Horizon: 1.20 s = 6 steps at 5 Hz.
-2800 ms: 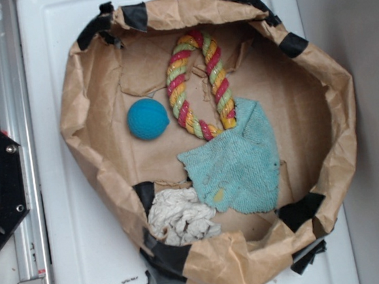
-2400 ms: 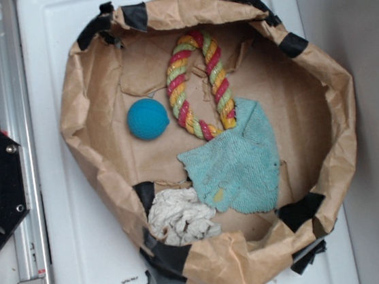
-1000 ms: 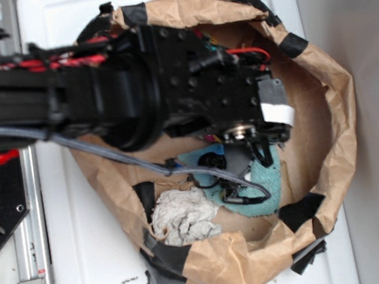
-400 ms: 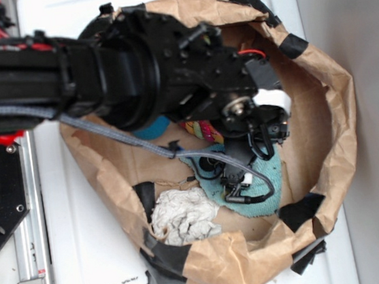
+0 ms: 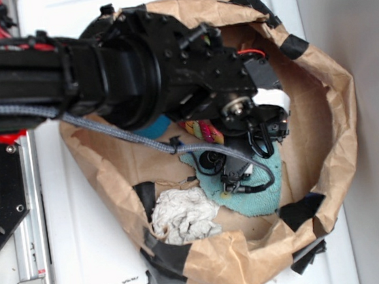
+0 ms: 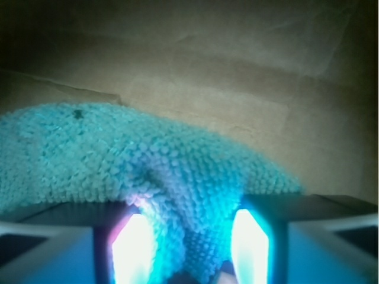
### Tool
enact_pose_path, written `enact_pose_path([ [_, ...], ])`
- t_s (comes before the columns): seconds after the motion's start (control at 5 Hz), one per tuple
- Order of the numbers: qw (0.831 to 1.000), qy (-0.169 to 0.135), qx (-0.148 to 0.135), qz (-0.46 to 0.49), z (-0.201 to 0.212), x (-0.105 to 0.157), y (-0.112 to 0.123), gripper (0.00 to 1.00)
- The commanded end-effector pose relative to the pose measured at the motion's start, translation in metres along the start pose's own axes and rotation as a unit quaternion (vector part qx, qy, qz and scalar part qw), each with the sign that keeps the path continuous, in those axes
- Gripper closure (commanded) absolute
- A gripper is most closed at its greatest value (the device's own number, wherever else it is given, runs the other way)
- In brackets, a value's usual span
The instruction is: Grab the blue cloth.
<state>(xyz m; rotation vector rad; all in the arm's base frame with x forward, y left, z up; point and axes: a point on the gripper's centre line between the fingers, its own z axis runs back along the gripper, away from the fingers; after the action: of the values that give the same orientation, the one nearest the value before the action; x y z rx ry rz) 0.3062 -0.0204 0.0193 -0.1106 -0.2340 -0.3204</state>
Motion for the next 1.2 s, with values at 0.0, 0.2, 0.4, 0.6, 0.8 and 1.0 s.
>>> enact_pose_path([
  [0.0,0.999,-0.021,0.036,0.020,0.043,0.017,0.000,1.00],
  [0.2,0.998,-0.044,0.032,0.032,0.085,0.024,0.003,1.00],
  [0.4,0.997,-0.056,0.024,0.040,0.106,0.017,0.009,1.00],
  [0.6,0.999,-0.039,0.003,0.030,0.113,0.010,0.012,1.00],
  [0.8,1.000,-0.002,0.001,-0.018,0.075,0.022,0.001,0.00],
  [1.0,0.994,-0.001,0.026,-0.105,0.043,0.034,-0.020,0.00],
])
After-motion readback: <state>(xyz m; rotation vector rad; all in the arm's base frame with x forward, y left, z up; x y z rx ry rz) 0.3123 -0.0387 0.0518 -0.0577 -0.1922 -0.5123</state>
